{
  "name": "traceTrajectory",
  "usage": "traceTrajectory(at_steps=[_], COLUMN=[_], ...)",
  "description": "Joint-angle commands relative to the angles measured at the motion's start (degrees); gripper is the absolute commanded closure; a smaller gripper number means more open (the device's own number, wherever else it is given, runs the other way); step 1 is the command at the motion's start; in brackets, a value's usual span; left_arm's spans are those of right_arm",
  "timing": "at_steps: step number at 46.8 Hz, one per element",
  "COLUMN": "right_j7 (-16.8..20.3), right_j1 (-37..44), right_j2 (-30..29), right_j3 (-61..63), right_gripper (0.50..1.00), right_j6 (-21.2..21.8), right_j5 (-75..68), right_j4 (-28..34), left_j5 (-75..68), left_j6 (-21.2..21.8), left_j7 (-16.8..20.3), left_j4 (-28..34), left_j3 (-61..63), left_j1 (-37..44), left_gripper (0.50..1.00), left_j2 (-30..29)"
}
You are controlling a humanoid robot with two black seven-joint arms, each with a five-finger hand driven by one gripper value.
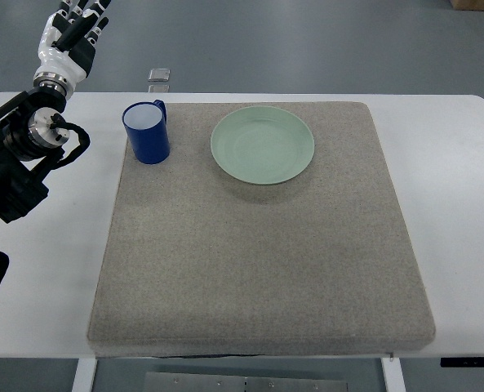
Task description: Place cup left of plate with left hand
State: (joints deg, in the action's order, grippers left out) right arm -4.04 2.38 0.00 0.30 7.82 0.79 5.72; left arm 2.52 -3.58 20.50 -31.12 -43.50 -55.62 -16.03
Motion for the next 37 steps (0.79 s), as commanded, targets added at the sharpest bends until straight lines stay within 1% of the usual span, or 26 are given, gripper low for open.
traceTrajectory(at_steps=[1,6,12,17,37], right_j7=[0.0,0.0,0.0,0.0,0.0], right_j1=[0.0,0.0,0.0,0.0,0.0], right_j2=[0.0,0.0,0.0,0.0,0.0], right_j3=[0.0,0.0,0.0,0.0,0.2], right_gripper=[0.566,0.566,0.566,0.566,0.566], right_j6=[0.0,0.0,0.0,0.0,0.3], right_j5=[0.0,0.0,0.0,0.0,-0.2], right_j4=[0.0,0.0,0.0,0.0,0.1], left_j5=[0.5,0.2,-0.3,-0.3,-0.3], left_j6=[-0.5,-1.1,-3.5,-4.5,-4.8], left_j7=[-0.1,0.0,0.0,0.1,0.1], left_j4=[-0.3,-0.4,-0.2,-0.3,-0.3], left_j3=[0.0,0.0,0.1,0.1,0.1], left_j1=[0.0,0.0,-0.1,-0.1,0.0], left_gripper=[0.506,0.504,0.504,0.504,0.504], left_j2=[0.1,0.0,-0.3,-0.5,-0.3])
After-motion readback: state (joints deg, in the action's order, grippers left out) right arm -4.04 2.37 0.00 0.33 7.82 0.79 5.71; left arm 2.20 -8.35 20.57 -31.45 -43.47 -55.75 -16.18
